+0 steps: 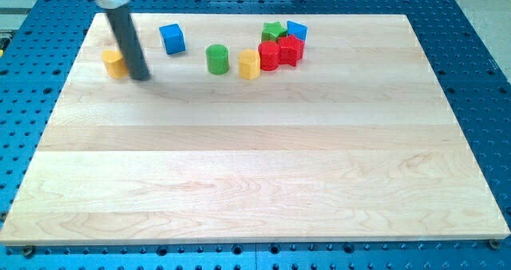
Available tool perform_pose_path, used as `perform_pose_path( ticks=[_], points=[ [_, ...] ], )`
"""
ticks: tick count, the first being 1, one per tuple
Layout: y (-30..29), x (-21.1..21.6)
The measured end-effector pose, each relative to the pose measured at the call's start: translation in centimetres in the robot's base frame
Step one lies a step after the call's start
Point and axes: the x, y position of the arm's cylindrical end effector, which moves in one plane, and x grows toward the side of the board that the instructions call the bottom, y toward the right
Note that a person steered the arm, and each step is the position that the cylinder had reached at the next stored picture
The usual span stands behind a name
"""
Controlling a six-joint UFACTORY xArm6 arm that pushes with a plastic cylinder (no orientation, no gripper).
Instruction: Slide the blue cube slightly towards the top left side of the board
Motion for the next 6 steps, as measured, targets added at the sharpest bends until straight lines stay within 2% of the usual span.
perform_pose_path(
  ticks=[1,3,4,5,6],
  points=[
    [3.4,-4.7],
    [-2.0,-7.6],
    [5.8,-7.4],
    [3.9,-11.0],
    [-0.6,-10.3]
  ],
)
